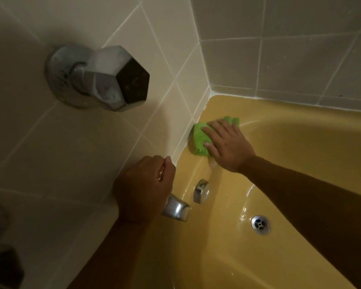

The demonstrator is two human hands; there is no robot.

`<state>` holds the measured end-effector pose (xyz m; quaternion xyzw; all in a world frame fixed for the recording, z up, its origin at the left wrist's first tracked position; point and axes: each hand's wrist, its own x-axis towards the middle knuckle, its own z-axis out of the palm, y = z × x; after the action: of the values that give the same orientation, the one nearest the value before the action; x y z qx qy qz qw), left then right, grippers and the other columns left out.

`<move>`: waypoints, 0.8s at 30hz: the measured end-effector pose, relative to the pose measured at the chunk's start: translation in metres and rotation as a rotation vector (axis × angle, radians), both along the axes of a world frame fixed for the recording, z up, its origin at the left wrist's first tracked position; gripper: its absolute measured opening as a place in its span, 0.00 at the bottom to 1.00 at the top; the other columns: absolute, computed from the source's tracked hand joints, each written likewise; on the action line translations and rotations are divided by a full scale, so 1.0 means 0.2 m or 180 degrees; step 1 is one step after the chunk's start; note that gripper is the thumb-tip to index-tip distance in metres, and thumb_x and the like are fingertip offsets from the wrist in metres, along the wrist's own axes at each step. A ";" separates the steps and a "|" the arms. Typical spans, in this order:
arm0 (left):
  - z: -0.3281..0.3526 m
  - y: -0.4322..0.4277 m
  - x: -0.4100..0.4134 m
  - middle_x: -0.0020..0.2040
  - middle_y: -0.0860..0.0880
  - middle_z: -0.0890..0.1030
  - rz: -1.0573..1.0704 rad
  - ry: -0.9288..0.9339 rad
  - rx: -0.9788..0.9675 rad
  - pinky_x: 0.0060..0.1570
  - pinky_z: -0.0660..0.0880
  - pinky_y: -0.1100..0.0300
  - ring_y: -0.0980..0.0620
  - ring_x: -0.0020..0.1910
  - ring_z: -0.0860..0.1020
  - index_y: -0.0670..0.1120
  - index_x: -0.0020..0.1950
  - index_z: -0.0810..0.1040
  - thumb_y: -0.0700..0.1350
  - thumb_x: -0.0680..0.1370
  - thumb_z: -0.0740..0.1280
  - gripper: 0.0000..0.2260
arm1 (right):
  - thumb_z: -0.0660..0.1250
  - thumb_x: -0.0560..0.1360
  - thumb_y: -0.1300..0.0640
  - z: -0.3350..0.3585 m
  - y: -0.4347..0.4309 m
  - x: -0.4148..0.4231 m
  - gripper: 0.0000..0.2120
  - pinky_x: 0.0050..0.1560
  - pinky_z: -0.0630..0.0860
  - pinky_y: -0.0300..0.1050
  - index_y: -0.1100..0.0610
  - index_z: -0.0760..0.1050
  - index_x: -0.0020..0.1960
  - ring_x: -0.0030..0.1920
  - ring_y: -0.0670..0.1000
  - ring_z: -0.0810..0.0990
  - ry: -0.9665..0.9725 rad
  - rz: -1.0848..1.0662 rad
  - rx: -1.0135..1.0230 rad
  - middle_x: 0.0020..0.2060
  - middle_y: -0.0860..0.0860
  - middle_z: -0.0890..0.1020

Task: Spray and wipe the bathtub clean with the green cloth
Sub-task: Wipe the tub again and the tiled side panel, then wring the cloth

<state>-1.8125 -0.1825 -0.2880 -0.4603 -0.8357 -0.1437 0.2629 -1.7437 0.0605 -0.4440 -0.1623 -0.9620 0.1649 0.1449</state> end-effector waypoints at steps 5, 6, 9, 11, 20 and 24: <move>-0.02 0.01 -0.01 0.29 0.51 0.70 0.0157 -0.0004 -0.0093 0.28 0.61 0.58 0.52 0.26 0.63 0.48 0.32 0.72 0.48 0.84 0.64 0.20 | 0.53 0.84 0.45 0.04 -0.31 -0.09 0.26 0.79 0.55 0.65 0.55 0.66 0.78 0.78 0.61 0.61 0.0467 -0.1213 -0.0781 0.75 0.57 0.68; -0.02 0.01 -0.01 0.29 0.51 0.70 0.0194 -0.0030 -0.0113 0.28 0.61 0.57 0.51 0.26 0.64 0.48 0.32 0.72 0.48 0.84 0.64 0.20 | 0.54 0.85 0.46 0.04 -0.40 -0.09 0.25 0.79 0.56 0.65 0.56 0.66 0.78 0.78 0.62 0.60 0.0607 -0.1303 -0.0954 0.76 0.58 0.68; -0.01 0.01 0.00 0.29 0.52 0.68 0.0214 -0.0037 -0.0156 0.27 0.61 0.57 0.51 0.26 0.63 0.48 0.33 0.72 0.49 0.85 0.63 0.20 | 0.55 0.85 0.49 -0.01 -0.60 -0.05 0.26 0.79 0.57 0.58 0.57 0.60 0.80 0.78 0.59 0.57 0.1196 -0.1490 -0.1910 0.78 0.56 0.61; -0.01 0.01 0.00 0.29 0.52 0.68 0.0238 -0.0003 -0.0201 0.29 0.58 0.58 0.51 0.26 0.63 0.48 0.33 0.71 0.49 0.84 0.64 0.20 | 0.53 0.84 0.48 -0.04 -0.67 -0.04 0.30 0.79 0.54 0.52 0.56 0.52 0.83 0.78 0.53 0.55 0.1485 -0.1771 -0.2908 0.80 0.54 0.56; -0.01 0.01 0.00 0.29 0.52 0.67 0.0244 0.0155 -0.0195 0.33 0.54 0.58 0.52 0.27 0.62 0.48 0.32 0.70 0.48 0.85 0.64 0.20 | 0.51 0.83 0.38 -0.28 -0.35 -0.21 0.28 0.71 0.69 0.70 0.37 0.48 0.81 0.71 0.62 0.72 0.1869 -0.3833 -0.6478 0.76 0.52 0.68; -0.01 0.01 0.01 0.30 0.54 0.64 0.0172 0.0055 -0.0081 0.32 0.55 0.60 0.52 0.26 0.61 0.48 0.31 0.70 0.48 0.85 0.64 0.21 | 0.51 0.81 0.38 -0.18 -0.44 -0.20 0.32 0.76 0.65 0.65 0.43 0.49 0.83 0.76 0.60 0.68 0.1800 -0.3259 -0.5209 0.79 0.53 0.66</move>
<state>-1.8111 -0.1812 -0.2900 -0.4420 -0.8473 -0.1220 0.2680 -1.7828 -0.0284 -0.4804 -0.5608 -0.2977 0.7255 0.2654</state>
